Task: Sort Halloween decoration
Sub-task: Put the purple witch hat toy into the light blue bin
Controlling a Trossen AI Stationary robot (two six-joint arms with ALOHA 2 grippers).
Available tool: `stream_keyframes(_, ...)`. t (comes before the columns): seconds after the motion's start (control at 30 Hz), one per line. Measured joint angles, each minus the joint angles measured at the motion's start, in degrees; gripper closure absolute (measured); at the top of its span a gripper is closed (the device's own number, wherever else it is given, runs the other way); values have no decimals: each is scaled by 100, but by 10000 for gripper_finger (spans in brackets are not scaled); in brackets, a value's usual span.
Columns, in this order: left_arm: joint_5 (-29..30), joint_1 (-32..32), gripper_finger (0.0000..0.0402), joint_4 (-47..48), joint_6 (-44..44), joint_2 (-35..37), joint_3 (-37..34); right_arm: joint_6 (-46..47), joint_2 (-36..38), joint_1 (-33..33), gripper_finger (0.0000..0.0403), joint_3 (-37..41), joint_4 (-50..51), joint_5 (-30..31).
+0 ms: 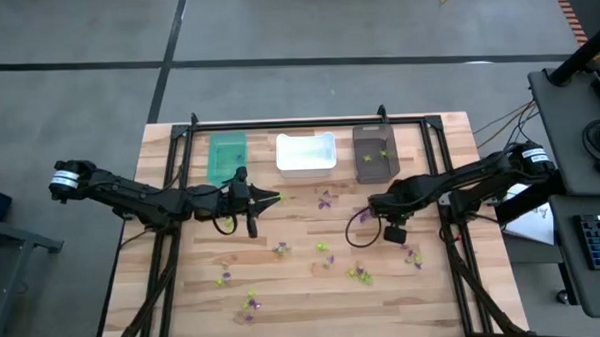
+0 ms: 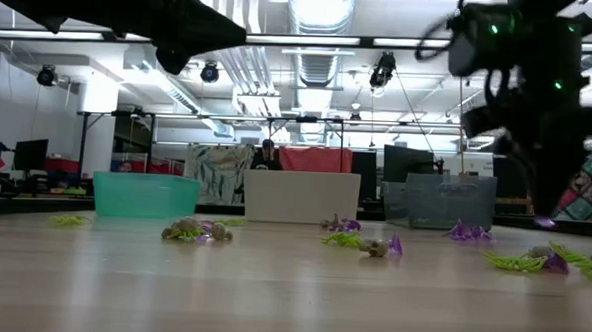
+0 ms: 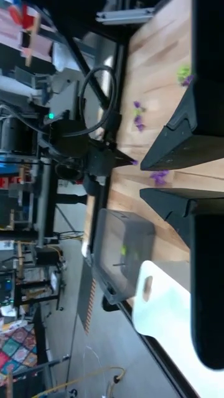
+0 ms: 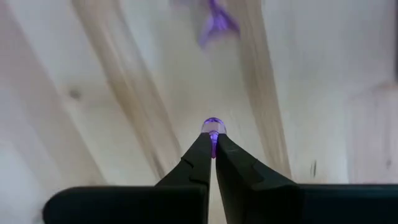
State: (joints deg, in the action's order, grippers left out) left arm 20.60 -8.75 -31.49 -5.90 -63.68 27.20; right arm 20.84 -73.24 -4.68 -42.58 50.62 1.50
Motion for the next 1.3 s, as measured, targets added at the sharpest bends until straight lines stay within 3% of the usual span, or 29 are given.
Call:
stream_keyframes(0.17,-7,0,363,-259,27,2,11,-396,5,2,394,-438,-855,4)
stream_keyframes(0.47,-55,-11,363,-117,470,135,404,-1574,-46,258,394,-534,-4567,3)
stream_keyframes(0.73,-61,-15,363,1208,992,611,1256,-2361,-889,588,394,-704,-7307,6)
stream_keyframes(1.0,-62,-37,363,2362,990,837,1858,-2545,-2266,1018,394,-1969,-7702,11)
stream_keyframes(1.3,-60,-63,363,2637,990,1061,1971,-2553,-3833,1479,394,-3567,-7637,8)
